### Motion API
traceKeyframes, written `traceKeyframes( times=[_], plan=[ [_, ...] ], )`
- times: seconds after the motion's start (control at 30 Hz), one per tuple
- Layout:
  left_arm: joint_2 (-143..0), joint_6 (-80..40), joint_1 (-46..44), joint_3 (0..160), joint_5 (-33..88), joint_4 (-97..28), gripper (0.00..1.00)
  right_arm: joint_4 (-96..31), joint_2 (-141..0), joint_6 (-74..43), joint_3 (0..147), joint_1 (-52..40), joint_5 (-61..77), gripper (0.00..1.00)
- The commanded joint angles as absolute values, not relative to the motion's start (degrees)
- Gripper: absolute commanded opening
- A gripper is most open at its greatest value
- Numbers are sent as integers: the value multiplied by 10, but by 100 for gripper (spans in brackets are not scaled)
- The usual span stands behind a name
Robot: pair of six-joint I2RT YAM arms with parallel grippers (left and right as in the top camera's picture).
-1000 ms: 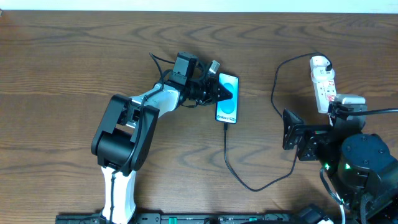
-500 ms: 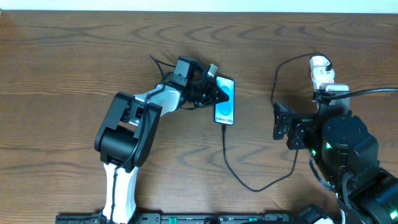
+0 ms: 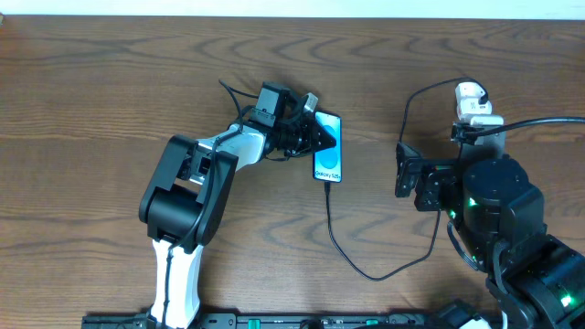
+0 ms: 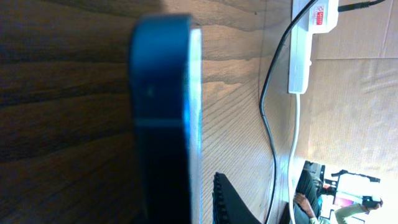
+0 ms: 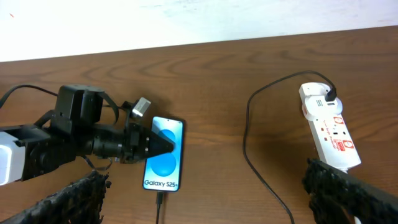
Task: Plug charger to phone and switch on socket
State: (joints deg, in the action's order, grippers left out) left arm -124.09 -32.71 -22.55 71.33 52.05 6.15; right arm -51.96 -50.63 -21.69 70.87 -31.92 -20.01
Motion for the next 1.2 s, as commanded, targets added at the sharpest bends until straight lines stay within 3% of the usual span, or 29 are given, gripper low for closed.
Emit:
traceKeyframes(
  times=[0.0, 0.4, 0.67, 1.17],
  plan=[
    [-1243, -317, -223, 708, 528, 62, 20, -518, -509, -218, 712, -317, -209, 99],
    [-1243, -308, -223, 707, 519, 58, 45, -517, -510, -219, 712, -317, -209, 99],
    [-1243, -304, -223, 707, 428, -16, 47, -516, -510, -227, 712, -317, -209, 99],
    [-1243, -207, -223, 707, 426, -42, 52, -517, -510, -227, 712, -317, -209, 99]
  ],
)
